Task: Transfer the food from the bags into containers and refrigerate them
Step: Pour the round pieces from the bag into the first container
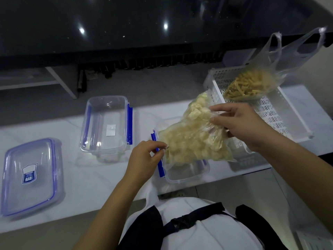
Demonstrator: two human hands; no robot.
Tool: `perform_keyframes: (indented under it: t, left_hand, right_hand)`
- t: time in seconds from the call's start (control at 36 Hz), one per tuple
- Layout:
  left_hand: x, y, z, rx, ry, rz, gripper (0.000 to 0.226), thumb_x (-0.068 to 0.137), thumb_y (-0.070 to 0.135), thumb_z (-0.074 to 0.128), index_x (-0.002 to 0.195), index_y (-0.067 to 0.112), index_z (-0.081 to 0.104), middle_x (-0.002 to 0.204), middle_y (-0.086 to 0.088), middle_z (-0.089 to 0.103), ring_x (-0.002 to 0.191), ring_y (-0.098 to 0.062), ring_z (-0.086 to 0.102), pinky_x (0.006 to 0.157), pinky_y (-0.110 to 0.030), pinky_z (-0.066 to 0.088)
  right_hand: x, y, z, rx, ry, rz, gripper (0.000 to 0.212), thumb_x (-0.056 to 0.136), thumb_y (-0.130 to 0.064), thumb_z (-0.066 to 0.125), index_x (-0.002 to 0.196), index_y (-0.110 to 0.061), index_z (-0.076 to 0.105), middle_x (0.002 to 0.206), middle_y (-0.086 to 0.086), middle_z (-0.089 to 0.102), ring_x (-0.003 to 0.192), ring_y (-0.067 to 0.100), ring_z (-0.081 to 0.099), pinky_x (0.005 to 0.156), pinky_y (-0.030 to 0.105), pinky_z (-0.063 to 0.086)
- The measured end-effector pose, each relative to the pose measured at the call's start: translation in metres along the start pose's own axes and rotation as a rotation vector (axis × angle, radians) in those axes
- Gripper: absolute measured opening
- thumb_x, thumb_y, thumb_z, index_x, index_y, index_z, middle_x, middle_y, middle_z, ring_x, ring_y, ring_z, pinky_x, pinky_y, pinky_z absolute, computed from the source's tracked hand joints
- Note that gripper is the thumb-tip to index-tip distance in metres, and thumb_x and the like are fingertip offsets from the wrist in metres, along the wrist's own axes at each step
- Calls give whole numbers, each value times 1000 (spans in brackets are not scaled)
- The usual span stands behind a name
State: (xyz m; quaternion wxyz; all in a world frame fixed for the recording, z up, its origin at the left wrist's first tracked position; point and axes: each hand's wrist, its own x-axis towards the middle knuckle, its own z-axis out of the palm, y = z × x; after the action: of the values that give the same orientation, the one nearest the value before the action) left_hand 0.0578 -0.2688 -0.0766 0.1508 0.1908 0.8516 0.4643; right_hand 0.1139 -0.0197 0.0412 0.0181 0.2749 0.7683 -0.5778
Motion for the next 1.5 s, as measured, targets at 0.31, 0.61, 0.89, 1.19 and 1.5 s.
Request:
perform_keyframes:
  t: [0.31, 0.61, 0.89, 1.19, 1.5]
  left_hand:
    - [14, 6, 12, 118, -14, 93, 19, 90, 10, 71, 102, 23, 79, 82, 38, 53, 82, 2, 55, 75, -11, 40]
    - [9, -3, -7, 200, -21, 42, 19, 93, 26, 69, 109, 36, 73, 94, 30, 62, 90, 0, 57, 82, -23, 49]
    - [54, 43, -20, -24, -195, 17, 43, 95, 44, 61, 137, 41, 52, 131, 23, 54, 111, 5, 53, 85, -9, 40]
    - [90, 46, -11, -87, -171, 7, 9, 94, 29, 69, 99, 28, 77, 107, 17, 73, 104, -2, 66, 101, -33, 51]
    - [93, 37, -8, -306, -255, 64, 16, 93, 17, 70, 89, 30, 77, 94, 6, 76, 92, -11, 73, 79, -17, 56]
  right_hand:
    - [-7, -11, -17, 2, 46, -97, 27, 90, -2, 69, 94, -29, 74, 76, 6, 77, 64, 16, 72, 48, 26, 52]
    - [-17, 29, 43, -516, -24, -166, 35, 91, -28, 65, 125, -36, 68, 111, -11, 73, 90, 8, 67, 85, 32, 55]
    - [-21, 43, 55, -528, -36, -180, 34, 95, -31, 63, 129, -38, 65, 118, -12, 72, 94, 8, 66, 88, 29, 54]
    - [-40, 70, 6, -75, 55, -16, 53, 65, -43, 87, 115, -39, 70, 120, -18, 68, 109, -4, 63, 92, 28, 54]
    - [-85, 116, 32, -375, 94, 27, 14, 83, -27, 80, 85, -39, 74, 128, -25, 52, 120, -10, 45, 91, 8, 32]
